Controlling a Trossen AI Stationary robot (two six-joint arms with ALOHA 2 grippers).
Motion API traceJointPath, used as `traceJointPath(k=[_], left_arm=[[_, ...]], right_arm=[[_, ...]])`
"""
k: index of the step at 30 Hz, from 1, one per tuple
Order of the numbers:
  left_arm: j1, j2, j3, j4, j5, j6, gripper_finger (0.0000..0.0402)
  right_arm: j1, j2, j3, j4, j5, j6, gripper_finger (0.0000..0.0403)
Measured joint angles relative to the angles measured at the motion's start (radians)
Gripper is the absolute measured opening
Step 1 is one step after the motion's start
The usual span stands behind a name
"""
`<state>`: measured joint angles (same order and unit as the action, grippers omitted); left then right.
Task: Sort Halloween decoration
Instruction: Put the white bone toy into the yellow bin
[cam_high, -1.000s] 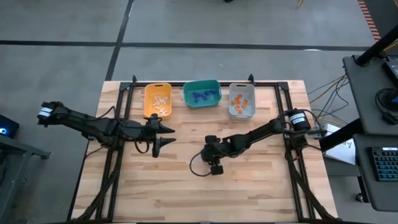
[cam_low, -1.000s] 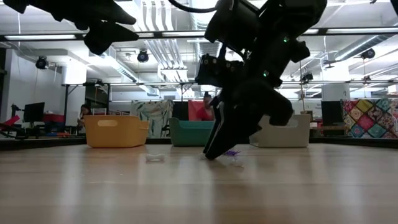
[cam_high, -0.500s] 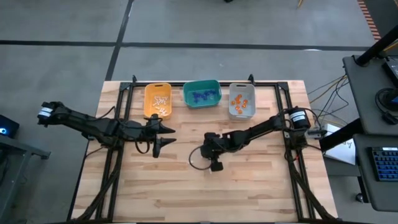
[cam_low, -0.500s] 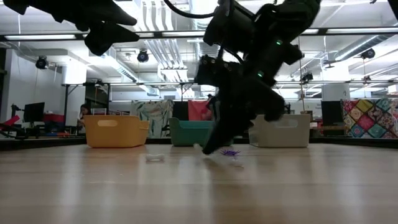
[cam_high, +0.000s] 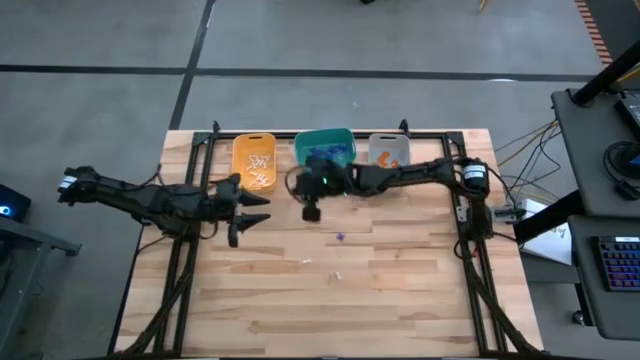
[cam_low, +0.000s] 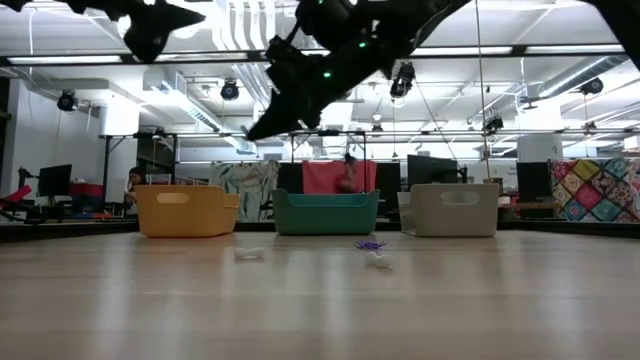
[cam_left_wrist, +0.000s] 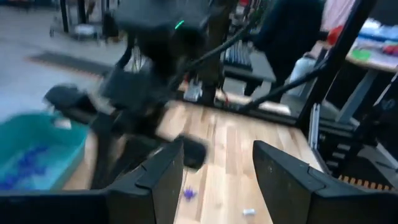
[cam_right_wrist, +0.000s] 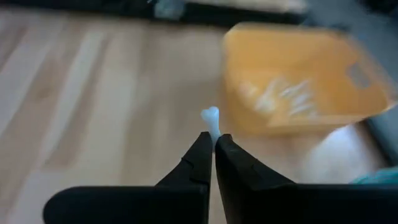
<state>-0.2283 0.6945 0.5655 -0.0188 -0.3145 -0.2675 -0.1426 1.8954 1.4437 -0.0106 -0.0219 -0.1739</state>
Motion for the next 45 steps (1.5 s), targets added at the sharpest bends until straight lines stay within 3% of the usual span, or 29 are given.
traceJointPath(k=[8,16,23,36,45], left_arm=[[0.0,-0.119,-0.002,0.007,-0.053,0.106,0.0176],[0.0,-0.149,-0.003,0.01,-0.054,0.13,0.0176],[0.0,-0.142,-0.012,-0.007,-0.054,0.132,0.0176],[0.0,-0.137,-0.019,-0.032,-0.054,0.075,0.0176],[0.0,-0.083,-0.019,-0.041,-0.051,0.014,0.0176]], right_arm=[[-0.085,0.158,0.184,0.149,-0.004,-0.023,0.0009],[-0.116,0.35,0.41,0.132,-0.004,0.01,0.0009],[-0.119,0.464,0.593,-0.004,-0.037,0.059,0.0018],[-0.113,0.444,0.615,-0.005,-0.042,0.099,0.0105],[-0.106,0.359,0.613,-0.215,-0.042,0.127,0.0111]])
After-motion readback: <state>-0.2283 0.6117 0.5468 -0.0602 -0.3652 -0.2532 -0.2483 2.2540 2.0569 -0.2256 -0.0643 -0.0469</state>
